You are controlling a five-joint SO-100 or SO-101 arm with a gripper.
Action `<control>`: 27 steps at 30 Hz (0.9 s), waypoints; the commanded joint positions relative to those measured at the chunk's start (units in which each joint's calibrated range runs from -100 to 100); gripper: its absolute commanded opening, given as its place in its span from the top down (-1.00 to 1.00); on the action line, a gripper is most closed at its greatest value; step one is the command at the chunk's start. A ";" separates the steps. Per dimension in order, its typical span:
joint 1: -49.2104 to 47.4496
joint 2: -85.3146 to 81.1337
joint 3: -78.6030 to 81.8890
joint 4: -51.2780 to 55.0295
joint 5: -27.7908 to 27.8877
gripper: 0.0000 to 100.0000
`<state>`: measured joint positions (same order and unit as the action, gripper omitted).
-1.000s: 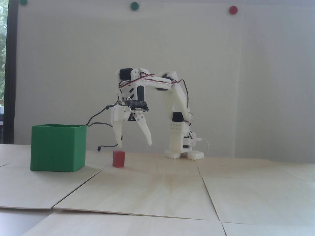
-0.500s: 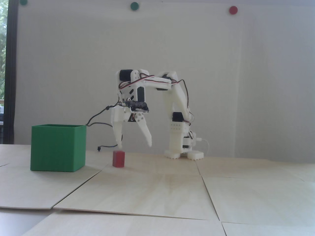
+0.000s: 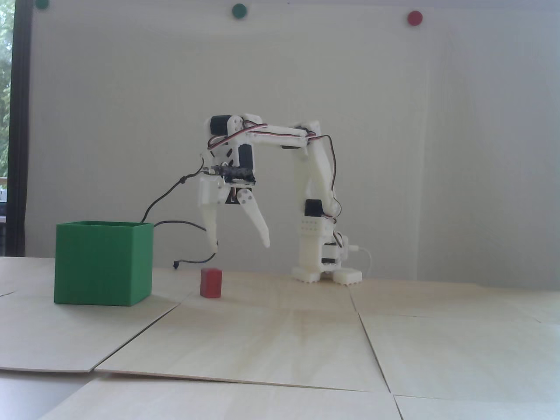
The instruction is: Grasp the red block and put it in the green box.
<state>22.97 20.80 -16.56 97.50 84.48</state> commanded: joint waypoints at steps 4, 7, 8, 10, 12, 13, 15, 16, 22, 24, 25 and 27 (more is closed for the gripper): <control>0.24 -0.94 -0.65 1.82 0.05 0.29; -0.17 1.35 -0.74 1.32 -0.21 0.29; -0.73 1.90 -0.74 0.81 -0.83 0.29; -1.61 2.93 -0.74 -0.54 -2.70 0.29; -2.18 4.04 -0.74 -1.30 -4.53 0.29; -2.18 4.35 -0.74 -1.55 -5.15 0.29; -2.26 4.75 -0.74 -1.64 -5.67 0.29; -2.42 4.98 -0.74 -1.72 -5.72 0.29; -3.22 8.46 -0.74 -6.10 -10.77 0.29; -3.22 9.25 -0.74 -7.20 -13.53 0.29; -3.22 9.40 -0.74 -7.54 -15.20 0.29; -3.22 9.56 -0.74 -8.13 -18.95 0.29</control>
<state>20.44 31.09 -16.29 91.18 71.90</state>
